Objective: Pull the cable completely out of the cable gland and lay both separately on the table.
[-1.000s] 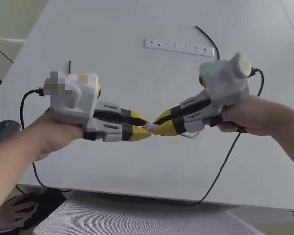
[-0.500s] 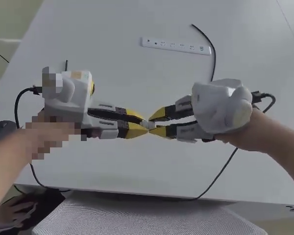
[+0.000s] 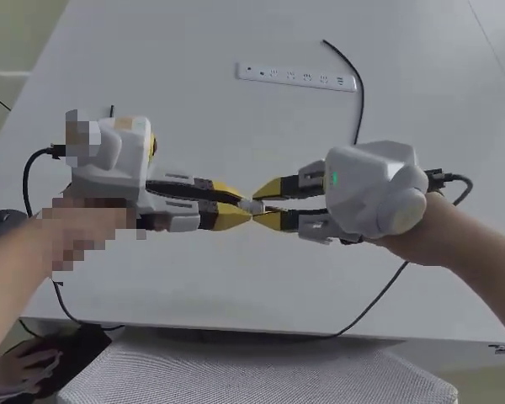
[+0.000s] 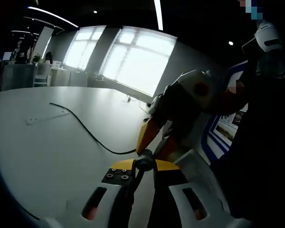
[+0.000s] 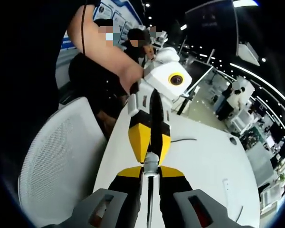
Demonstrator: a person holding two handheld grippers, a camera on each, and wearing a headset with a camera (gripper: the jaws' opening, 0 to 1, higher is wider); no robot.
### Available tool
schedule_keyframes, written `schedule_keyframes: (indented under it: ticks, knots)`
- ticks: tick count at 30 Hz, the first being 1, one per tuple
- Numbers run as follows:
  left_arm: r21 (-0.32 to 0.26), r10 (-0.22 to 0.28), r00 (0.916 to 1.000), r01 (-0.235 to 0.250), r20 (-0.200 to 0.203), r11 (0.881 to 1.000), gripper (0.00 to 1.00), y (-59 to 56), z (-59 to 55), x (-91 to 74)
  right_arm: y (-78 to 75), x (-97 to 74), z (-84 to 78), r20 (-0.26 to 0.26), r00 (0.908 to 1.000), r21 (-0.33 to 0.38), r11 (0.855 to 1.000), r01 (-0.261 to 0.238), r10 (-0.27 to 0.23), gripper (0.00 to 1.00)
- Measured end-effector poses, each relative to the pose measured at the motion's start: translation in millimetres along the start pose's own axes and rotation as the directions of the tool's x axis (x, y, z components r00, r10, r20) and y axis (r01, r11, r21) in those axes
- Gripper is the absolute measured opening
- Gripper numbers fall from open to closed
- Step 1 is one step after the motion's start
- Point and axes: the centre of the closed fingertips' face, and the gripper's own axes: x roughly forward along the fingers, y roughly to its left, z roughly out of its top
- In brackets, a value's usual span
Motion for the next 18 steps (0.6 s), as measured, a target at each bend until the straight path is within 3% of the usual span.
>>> schedule_keyframes:
  ticks: [4, 7, 9, 11, 13, 14, 15, 16, 17, 18]
  knots:
    - [0.004, 0.008, 1.0000, -0.008, -0.005, 1.000, 0.15, 2.1, 0.3, -0.3, -3.2, 0.2, -2.6, -0.005, 0.9999, 0.028, 1.000, 0.010, -0.010, 0.09]
    - [0.025, 0.021, 0.9997, -0.020, -0.013, 0.999, 0.15, 3.4, -1.5, 0.5, -5.8, -2.8, -1.2, 0.031, 0.9994, 0.126, 0.992, 0.012, -0.016, 0.13]
    - [0.032, 0.028, 0.9995, -0.028, -0.013, 0.999, 0.15, 4.6, -2.7, 0.6, -8.4, -6.7, -6.6, 0.022, 0.9997, 0.264, 0.964, 0.006, -0.013, 0.18]
    - [0.037, 0.040, 0.9991, -0.039, -0.016, 0.999, 0.15, 6.9, -3.9, 0.4, -5.4, -10.7, -3.7, 0.067, 0.9973, 0.328, 0.943, -0.052, 0.032, 0.20]
    - [0.045, 0.044, 0.9989, -0.043, -0.015, 0.998, 0.15, 7.6, -3.9, 0.2, -8.1, -14.2, -6.2, 0.085, 0.9952, 0.449, 0.890, -0.081, 0.048, 0.20]
    - [0.054, 0.045, 0.9989, -0.044, -0.013, 0.998, 0.15, 7.8, -3.2, 0.2, -7.5, -16.2, -3.0, 0.136, 0.9874, 0.561, 0.815, -0.144, 0.081, 0.20]
    - [0.062, 0.045, 0.9989, -0.044, -0.013, 0.997, 0.15, 7.6, -2.9, 0.3, -8.0, -17.6, 0.3, 0.174, 0.9800, 0.607, 0.773, -0.184, 0.097, 0.21]
    - [0.065, 0.043, 0.9990, -0.042, -0.015, 0.997, 0.15, 6.8, -2.8, 0.5, -15.8, -18.0, 0.9, 0.203, 0.9765, 0.621, 0.761, -0.185, 0.072, 0.21]
    - [0.074, 0.042, 0.9990, -0.040, -0.017, 0.996, 0.15, 6.0, -2.5, 1.0, -22.5, -19.0, -1.1, 0.227, 0.9718, 0.649, 0.734, -0.200, 0.063, 0.23]
    - [0.085, 0.041, 0.9990, -0.039, -0.017, 0.996, 0.15, 5.2, -2.2, 1.4, -22.5, -19.3, -0.6, 0.257, 0.9630, 0.694, 0.677, -0.243, 0.083, 0.25]
